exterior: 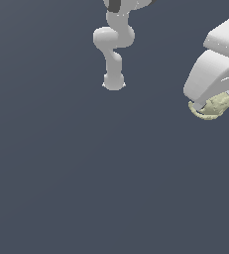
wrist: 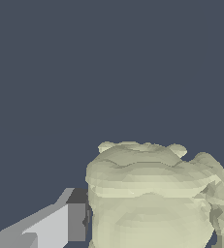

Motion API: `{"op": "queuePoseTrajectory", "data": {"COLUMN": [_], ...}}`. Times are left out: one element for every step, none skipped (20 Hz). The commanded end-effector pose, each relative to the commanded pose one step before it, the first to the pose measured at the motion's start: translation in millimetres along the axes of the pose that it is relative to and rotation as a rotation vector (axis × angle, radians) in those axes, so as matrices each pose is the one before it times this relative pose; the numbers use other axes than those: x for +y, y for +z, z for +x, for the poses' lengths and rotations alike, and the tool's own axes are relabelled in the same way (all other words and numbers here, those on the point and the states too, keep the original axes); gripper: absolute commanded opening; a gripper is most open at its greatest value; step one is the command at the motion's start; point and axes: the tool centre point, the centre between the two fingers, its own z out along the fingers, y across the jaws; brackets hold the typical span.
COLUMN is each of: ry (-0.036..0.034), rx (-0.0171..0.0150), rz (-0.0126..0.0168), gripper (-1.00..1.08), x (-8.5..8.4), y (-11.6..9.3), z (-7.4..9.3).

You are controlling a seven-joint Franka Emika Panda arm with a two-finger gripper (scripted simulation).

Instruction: Pick up the object and move it to a goal position.

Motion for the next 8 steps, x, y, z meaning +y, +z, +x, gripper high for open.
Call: {"op": "queuePoseTrajectory", "data": {"ry": [0.00041, 0.0, 0.0, 0.0, 0.0, 0.0, 0.0, 0.0], "rx": [-0.00069, 0.0, 0.0, 0.0, 0.0, 0.0, 0.0, 0.0], "rz": [0.00003, 0.0, 0.0, 0.0, 0.0, 0.0, 0.0, 0.0], "gripper": [-1.0, -1.0, -1.0, -1.0, -1.0, -1.0, -1.0, -1.0], "x": [-1.49, -0.42, -0.35, -0.28, -0.21, -0.15, -0.09, -0.03], "y": [-5.34, -1.42, -1.17, -0.94, -0.72, -0.5, -0.3, -0.1], "z": [0.81, 0.27, 0.23, 0.19, 0.14, 0.1, 0.06, 0.02]}}
